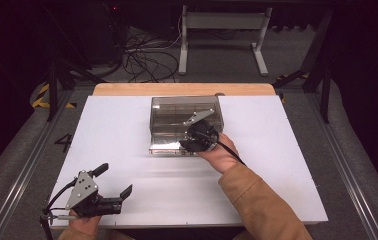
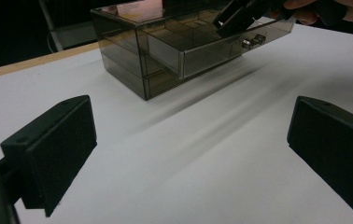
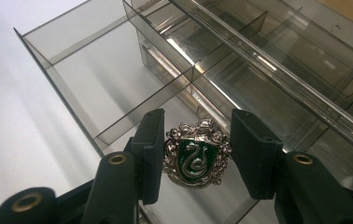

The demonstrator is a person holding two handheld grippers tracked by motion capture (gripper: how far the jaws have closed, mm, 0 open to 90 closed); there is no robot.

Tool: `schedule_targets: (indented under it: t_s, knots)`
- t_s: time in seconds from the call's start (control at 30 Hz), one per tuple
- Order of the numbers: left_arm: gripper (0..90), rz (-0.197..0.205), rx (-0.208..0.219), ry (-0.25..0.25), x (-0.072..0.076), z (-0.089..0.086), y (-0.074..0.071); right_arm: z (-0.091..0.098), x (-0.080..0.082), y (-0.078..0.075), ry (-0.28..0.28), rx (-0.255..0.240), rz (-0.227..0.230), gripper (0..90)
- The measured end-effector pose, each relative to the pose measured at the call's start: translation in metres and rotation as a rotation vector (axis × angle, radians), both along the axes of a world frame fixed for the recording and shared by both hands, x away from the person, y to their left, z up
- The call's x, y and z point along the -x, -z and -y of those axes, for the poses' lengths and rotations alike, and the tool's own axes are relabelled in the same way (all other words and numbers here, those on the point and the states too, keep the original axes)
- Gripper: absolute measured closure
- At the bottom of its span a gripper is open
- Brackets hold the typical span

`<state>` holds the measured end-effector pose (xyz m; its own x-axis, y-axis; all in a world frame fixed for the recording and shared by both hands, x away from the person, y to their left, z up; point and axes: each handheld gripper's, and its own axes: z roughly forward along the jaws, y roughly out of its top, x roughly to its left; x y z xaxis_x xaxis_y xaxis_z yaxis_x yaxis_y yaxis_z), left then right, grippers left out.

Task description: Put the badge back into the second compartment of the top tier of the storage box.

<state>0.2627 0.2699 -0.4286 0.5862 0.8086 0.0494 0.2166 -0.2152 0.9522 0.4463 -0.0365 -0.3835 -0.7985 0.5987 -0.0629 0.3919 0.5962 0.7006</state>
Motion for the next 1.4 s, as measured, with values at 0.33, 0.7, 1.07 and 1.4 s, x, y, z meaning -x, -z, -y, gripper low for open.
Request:
schedule_targets:
  t_s: [0.33,0.7,1.07,1.4]
  knots:
    - [2.2,0.001,-0.002,-0.001,0.000,0.000,0.000,-0.001,0.000,0.001,0.001,0.012,-0.003,56.4]
    - [2.2,0.001,-0.002,-0.001,0.000,0.000,0.000,-0.001,-0.001,0.002,-0.008,0.010,-0.007,55.1]
    - [2.2,0.002,-0.001,-0.001,0.000,0.000,0.000,0.002,0.001,-0.002,-0.012,-0.020,0.001,51.7]
    - [2.2,-0.001,0.001,-0.001,0.000,0.000,0.000,0.012,0.011,-0.018,-0.009,-0.098,0.070,43.7]
